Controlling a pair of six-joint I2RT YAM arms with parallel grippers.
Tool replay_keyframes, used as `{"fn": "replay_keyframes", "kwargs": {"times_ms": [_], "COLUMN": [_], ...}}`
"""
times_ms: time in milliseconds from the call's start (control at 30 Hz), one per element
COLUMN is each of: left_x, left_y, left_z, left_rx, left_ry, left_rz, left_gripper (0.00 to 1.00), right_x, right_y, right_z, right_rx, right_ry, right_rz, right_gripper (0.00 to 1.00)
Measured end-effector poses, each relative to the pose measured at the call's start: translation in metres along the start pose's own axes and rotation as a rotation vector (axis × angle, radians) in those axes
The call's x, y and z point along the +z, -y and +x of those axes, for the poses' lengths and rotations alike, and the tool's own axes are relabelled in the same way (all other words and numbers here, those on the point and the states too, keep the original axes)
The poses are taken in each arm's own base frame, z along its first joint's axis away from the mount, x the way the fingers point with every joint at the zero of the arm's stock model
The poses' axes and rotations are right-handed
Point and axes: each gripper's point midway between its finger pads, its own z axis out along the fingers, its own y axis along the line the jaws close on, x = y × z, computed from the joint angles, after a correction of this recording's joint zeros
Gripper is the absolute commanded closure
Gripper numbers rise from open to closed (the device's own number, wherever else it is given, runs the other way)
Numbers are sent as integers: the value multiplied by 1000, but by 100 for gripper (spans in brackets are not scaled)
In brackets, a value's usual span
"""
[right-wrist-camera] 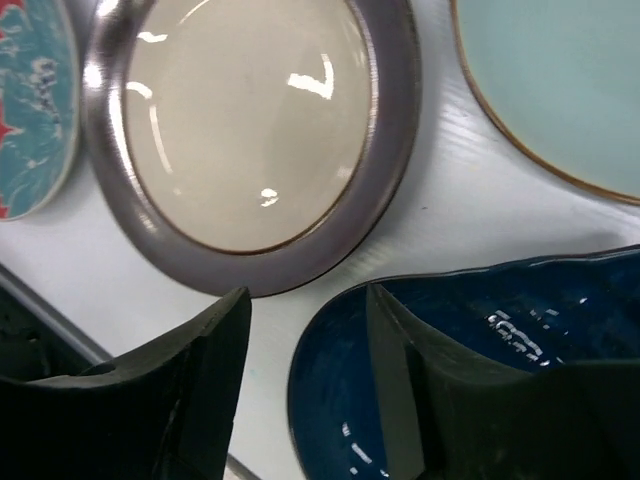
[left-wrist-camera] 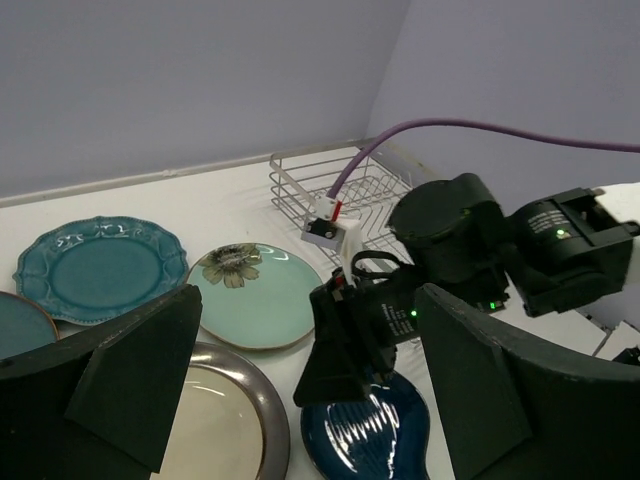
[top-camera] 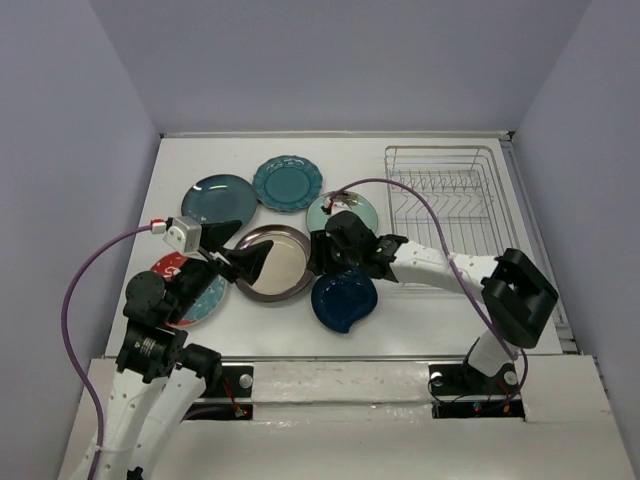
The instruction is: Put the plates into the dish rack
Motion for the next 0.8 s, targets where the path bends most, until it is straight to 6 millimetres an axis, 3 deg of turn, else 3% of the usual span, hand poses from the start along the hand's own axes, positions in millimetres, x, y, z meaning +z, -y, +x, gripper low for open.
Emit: {"fn": "replay_keyframes", "kwargs": {"times_ms": [167, 300, 600, 800], "left_x": [0, 0, 0, 0], "left_y": [1, 1, 2, 2], "left_z": [1, 1, 1, 1], "left_rx": [-2, -2, -3, -3], "left_ry": [-3, -2, -4, -3], "left_rz": [5, 3, 7, 5], "left_gripper": [1, 1, 1, 1], "right_x": [32, 45, 68, 83], "right_y": [32, 42, 26, 26], "right_z": [6, 9, 9, 15], "right_rx": [19, 47, 97, 150], "right_ry": [-65, -93, -90, -85], "right_rz": [55, 42, -116, -151], "right_gripper": [43, 43, 46, 46]}}
